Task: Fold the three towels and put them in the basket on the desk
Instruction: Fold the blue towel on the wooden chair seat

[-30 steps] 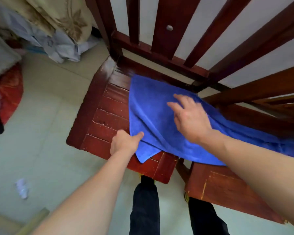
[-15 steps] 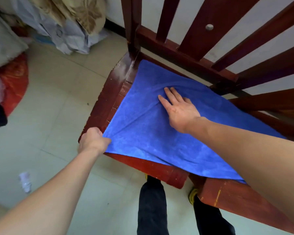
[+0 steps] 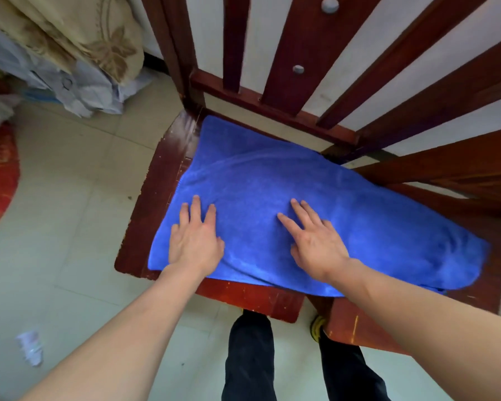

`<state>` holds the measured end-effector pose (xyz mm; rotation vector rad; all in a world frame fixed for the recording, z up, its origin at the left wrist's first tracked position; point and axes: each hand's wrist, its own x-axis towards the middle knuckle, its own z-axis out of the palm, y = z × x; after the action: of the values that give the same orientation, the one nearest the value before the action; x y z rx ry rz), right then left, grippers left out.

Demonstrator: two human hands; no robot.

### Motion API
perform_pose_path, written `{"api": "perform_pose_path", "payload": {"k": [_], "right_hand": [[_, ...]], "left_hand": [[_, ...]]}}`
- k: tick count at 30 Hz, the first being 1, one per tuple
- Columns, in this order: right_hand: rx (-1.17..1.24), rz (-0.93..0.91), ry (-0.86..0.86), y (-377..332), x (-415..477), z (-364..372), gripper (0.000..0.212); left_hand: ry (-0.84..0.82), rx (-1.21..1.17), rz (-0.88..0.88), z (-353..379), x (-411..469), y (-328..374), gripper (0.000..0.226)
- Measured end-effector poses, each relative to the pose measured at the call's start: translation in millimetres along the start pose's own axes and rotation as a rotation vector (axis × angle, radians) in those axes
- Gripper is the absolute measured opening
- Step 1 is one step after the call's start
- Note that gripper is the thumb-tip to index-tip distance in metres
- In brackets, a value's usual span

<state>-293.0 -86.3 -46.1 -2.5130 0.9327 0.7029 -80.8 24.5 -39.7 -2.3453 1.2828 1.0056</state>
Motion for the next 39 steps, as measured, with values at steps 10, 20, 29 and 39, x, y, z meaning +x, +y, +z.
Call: {"api": "perform_pose_path", "payload": {"k": [10,20,29,39], "right_hand": [[0.473,0.724,0.220,105.5,-148.3,23.5,0.034],[1.102,1.287,0.211,238.4,-230.7,87.8,0.063],[1.660,0.881,0.206,276.2,-173.2,47.3,0.008],[1.862,0.933,0.181,282.2,-192.0,34.6,0.015]], "left_hand": [[-0.026,-0.001,0.293,9.9,-63.1,136.6,0.030],[-0.115,0.093,0.416,103.7,-110.9,290.6,0.041],[0.179,-0.077,0.148,108.7,-73.8,336.3,0.021],[0.396,-0.368,0.040,83.4,-65.5,351.5,0.022]]}}
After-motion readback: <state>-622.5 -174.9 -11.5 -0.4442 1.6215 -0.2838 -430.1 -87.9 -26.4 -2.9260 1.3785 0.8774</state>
